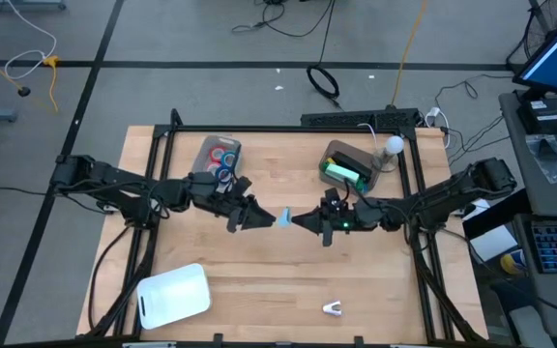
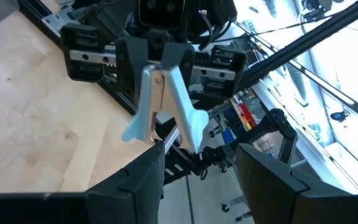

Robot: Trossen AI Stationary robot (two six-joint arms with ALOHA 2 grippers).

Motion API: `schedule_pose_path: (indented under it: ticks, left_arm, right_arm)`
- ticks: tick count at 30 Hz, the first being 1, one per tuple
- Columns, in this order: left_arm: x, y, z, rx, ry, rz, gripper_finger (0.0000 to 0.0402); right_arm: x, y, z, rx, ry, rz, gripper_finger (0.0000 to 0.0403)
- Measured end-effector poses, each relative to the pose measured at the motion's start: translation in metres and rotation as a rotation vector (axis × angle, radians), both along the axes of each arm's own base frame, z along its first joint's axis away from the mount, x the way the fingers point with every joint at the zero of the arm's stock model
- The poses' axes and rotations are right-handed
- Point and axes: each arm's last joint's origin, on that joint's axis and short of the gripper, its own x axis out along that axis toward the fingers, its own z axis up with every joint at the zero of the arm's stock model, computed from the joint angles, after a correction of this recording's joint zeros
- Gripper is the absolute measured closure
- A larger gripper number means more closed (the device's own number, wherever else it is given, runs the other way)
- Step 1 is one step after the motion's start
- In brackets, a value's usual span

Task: Pick and place Stapler, Stapler remover, tape
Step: Put the blue staple remover into the white bin

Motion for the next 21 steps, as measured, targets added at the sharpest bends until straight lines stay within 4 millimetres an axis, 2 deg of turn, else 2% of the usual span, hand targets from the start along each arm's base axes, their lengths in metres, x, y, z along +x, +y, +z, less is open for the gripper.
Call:
schedule_pose_path:
  ticks: [5, 13, 21]
  left_arm:
    - [0.000, 0.000, 0.000, -0.006, 0.003, 0.015, 0.0204]
    - [0.000, 0.000, 0.000, -0.006, 0.005, 0.029, 0.0204]
    - [-0.001, -0.002, -0.005, -0.006, 0.053, -0.034, 0.0204]
  right_arm:
    - [0.001, -0.002, 0.001, -0.002, 0.005, -0.032, 0.0403]
    - [0.029, -0.003, 0.001, -0.050, 0.029, -0.008, 0.0403]
    - [0.024, -0.009, 0.005, -0.052, 0.059, -0.012, 0.0403]
